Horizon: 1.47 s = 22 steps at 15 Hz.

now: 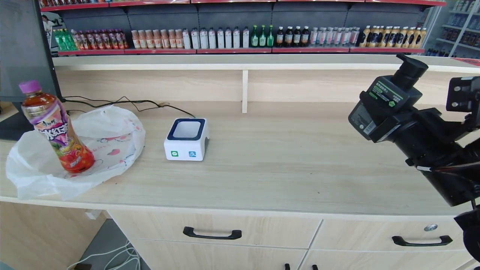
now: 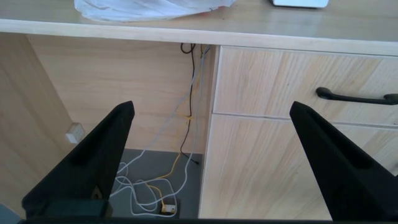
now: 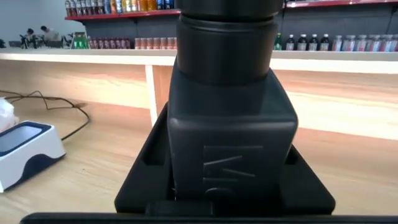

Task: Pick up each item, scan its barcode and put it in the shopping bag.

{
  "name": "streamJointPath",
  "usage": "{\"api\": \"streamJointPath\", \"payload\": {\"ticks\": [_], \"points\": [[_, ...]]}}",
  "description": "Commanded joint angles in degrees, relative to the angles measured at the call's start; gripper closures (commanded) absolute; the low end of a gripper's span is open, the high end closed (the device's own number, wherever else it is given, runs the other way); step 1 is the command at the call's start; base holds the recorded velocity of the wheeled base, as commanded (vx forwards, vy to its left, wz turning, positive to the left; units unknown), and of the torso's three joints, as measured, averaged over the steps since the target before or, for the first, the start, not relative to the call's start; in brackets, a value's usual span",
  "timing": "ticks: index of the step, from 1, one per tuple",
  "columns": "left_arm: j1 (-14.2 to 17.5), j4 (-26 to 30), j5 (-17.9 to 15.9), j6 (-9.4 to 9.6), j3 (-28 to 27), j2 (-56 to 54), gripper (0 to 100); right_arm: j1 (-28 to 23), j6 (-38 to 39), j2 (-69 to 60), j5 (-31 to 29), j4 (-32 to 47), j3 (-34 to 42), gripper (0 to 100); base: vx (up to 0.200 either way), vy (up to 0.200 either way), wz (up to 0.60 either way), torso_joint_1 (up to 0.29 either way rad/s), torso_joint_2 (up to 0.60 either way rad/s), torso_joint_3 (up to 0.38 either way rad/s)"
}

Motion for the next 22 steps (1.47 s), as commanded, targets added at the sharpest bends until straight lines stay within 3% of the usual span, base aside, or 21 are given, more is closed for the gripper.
{"api": "streamJointPath", "payload": {"ticks": [1,3,22], "points": [[0.0,0.0,0.1,0.03,0.0,0.0,0,-0.2,0.9,0.1,-0.1,-0.1,0.4,100,0.000,0.000,0.00,0.000,0.00,0.000],[0.0,0.0,0.1,-0.23,0.0,0.0,0,-0.5,0.9,-0.1,-0.2,-0.1,0.9,100,0.000,0.000,0.00,0.000,0.00,0.000],[0.0,-0.2,0.3,-2.07,0.0,0.0,0,-1.3,2.6,-1.4,-0.3,-0.1,1.1,100,0.000,0.200,0.00,0.003,0.00,0.001]]}}
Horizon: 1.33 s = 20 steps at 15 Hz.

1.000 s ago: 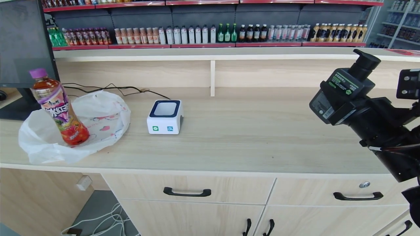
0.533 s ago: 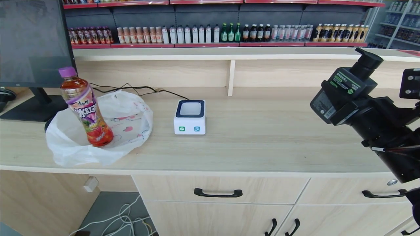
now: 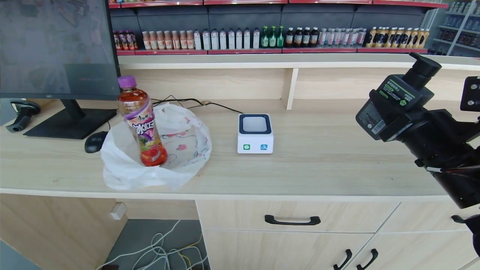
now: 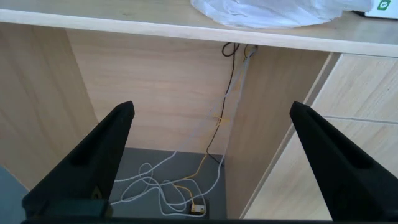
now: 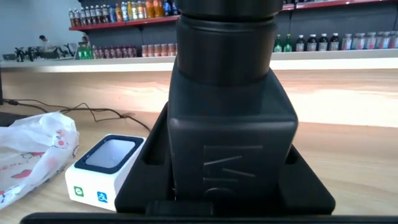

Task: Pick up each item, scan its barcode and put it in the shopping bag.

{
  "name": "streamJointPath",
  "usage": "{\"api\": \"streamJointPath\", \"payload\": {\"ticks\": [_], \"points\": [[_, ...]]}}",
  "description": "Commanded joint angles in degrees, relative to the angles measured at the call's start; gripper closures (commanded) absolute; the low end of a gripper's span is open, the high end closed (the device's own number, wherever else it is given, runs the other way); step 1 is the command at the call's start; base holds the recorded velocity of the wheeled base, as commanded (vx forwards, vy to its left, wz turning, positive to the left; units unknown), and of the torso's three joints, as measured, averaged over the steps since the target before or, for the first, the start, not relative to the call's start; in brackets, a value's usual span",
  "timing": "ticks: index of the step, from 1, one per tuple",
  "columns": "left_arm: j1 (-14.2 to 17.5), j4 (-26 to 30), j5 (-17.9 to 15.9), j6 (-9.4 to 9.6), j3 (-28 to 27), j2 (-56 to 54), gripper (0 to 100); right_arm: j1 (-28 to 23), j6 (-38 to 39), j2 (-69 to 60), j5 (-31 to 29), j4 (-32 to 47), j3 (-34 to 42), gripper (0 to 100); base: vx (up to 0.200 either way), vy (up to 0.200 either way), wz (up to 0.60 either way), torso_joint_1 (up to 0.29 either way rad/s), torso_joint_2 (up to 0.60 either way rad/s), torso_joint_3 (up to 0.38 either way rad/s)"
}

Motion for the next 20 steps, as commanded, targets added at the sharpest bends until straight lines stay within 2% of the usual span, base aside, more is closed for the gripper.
{"api": "streamJointPath", "payload": {"ticks": [1,2,7,13,14,16,18,20], "points": [[0.0,0.0,0.0,0.05,0.0,0.0,0,0.0,0.0,0.2,0.0,-0.1,0.1,100,0.000,0.200,0.00,0.002,0.00,-0.002],[0.0,-0.1,0.0,0.14,0.0,0.0,0,0.0,-0.1,0.1,0.0,-0.1,-0.1,100,0.000,0.200,0.00,-0.007,0.00,0.002],[0.0,-0.1,0.0,0.31,0.0,0.0,0,0.0,0.1,0.8,0.2,-0.1,-0.6,100,0.000,0.000,0.00,0.000,0.00,0.000],[0.0,-0.1,0.0,0.31,0.0,0.0,0,0.0,-0.3,3.7,0.3,-0.1,-4.1,100,0.000,0.000,0.60,0.003,0.00,0.002],[0.0,-0.1,0.0,0.31,0.0,0.0,0,0.0,-0.8,3.5,0.4,-0.1,-4.2,100,0.000,0.000,0.00,0.000,0.00,0.000],[0.0,-0.1,0.0,0.31,0.0,0.0,0,-0.4,-3.1,3.9,4.9,-0.1,-4.9,100,0.000,0.000,0.00,0.000,0.00,0.000],[0.0,-0.1,0.0,0.40,0.0,0.0,0,-1.7,-7.1,6.7,14.7,-0.1,-4.2,100,0.000,0.000,0.00,0.000,0.00,0.000],[0.0,-0.1,0.0,0.31,0.0,0.0,0,-4.8,-10.9,10.2,22.0,-0.1,-7.0,100,0.000,0.000,0.00,0.000,0.00,0.000]]}}
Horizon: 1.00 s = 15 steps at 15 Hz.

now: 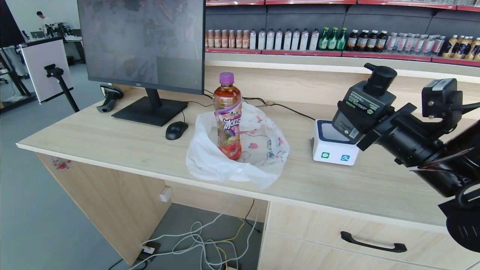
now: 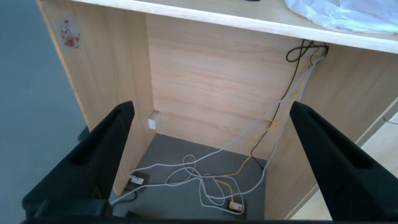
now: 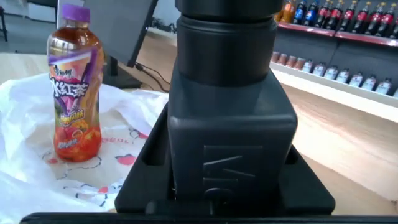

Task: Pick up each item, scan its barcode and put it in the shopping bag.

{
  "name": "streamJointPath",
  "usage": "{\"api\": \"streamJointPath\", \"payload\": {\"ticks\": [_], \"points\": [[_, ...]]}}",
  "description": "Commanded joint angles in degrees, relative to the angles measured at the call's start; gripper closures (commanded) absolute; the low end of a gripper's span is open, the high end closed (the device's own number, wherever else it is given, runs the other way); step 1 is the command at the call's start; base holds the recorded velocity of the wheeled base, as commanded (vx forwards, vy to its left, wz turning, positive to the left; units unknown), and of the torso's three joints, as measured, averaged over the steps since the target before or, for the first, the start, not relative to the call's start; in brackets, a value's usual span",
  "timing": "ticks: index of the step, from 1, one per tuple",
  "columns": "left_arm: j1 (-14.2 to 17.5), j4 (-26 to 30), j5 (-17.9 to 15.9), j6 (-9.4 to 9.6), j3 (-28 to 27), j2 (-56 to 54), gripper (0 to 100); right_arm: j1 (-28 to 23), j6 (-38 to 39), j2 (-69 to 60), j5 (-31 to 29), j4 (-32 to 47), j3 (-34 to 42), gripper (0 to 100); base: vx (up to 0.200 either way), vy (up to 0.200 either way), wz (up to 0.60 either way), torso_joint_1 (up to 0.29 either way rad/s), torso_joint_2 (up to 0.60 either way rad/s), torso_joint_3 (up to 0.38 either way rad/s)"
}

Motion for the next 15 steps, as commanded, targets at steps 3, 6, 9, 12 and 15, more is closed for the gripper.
{"api": "streamJointPath", "payload": {"ticks": [3,6,9,12,15], "points": [[0.0,-0.1,0.0,-0.03,0.0,0.0,0,-5.3,-7.7,12.7,12.9,-0.1,-18.6,100,0.000,0.000,0.00,0.000,0.00,0.000],[0.0,-0.2,0.0,0.06,0.0,0.0,0,-5.2,-13.3,17.8,20.0,-0.1,-27.0,100,0.000,0.000,0.00,0.000,0.00,0.000],[0.0,-0.2,0.0,0.15,0.0,0.0,0,-6.9,-20.7,20.2,24.6,-0.1,-26.8,100,0.000,0.000,0.00,0.000,0.00,0.000],[0.0,-0.2,0.0,0.15,0.0,0.0,0,-7.5,-23.3,21.1,26.0,-0.1,-26.4,100,0.000,0.000,0.00,0.000,0.00,0.000],[0.0,-0.4,0.0,0.15,0.0,0.0,0,-9.5,-26.4,21.6,28.2,-0.1,-25.9,100,0.000,0.000,0.00,0.000,0.00,0.000]]}}
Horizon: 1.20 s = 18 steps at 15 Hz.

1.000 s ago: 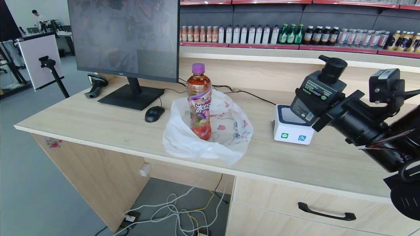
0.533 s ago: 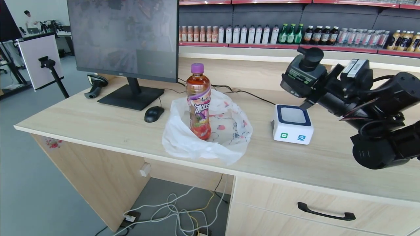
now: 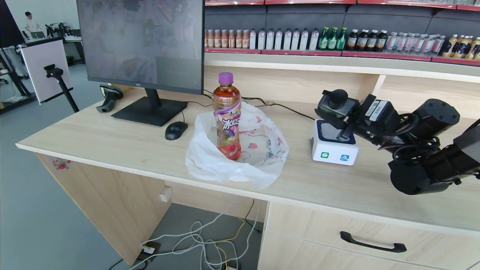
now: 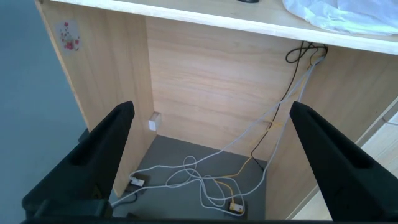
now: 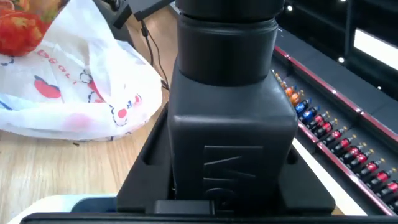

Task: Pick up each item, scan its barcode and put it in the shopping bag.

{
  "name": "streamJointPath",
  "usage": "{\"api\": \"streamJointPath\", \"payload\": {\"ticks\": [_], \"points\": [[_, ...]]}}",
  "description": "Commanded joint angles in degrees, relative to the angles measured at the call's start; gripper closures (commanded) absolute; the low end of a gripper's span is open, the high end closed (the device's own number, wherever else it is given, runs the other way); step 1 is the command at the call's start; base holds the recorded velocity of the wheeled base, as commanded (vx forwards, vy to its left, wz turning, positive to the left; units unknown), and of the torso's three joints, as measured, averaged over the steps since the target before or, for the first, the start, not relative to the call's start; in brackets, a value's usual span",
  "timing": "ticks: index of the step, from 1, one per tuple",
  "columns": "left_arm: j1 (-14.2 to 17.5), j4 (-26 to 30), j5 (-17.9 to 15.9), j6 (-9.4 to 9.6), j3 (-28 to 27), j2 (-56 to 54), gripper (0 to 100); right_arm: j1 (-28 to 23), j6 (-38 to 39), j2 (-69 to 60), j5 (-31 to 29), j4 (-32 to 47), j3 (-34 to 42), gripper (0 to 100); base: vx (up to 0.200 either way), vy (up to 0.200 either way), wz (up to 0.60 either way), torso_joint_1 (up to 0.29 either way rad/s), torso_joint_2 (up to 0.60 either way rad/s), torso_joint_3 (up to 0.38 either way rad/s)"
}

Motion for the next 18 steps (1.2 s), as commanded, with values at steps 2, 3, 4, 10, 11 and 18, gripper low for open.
{"api": "streamJointPath", "payload": {"ticks": [2,3,4,10,11,18], "points": [[0.0,0.0,0.0,0.01,0.0,0.0,0,-1.7,-1.2,0.6,2.2,-0.1,1.0,100,0.000,0.000,0.00,0.000,0.00,0.000],[0.0,0.1,0.0,0.01,0.0,0.0,0,-2.2,-1.2,0.6,2.2,-0.1,1.0,100,0.000,0.000,0.00,0.000,0.00,0.000],[0.0,0.1,0.0,0.01,0.0,0.0,0,-2.6,-1.2,0.7,2.2,-0.1,1.1,100,0.000,0.000,0.00,0.000,0.00,0.000],[0.0,0.1,0.0,-0.16,0.0,0.0,0,-3.0,-0.5,0.5,2.1,-0.1,1.1,100,0.000,0.000,0.00,0.000,0.00,0.000],[0.0,0.1,0.0,-0.16,0.0,0.0,0,-3.0,-0.4,0.5,2.1,-0.1,1.1,100,0.000,0.000,0.00,0.000,0.00,0.000],[0.0,0.1,0.0,-0.25,0.0,0.0,0,-2.9,12.6,-7.6,-10.7,-0.1,1.9,100,0.000,0.000,0.00,0.000,0.00,0.000]]}}
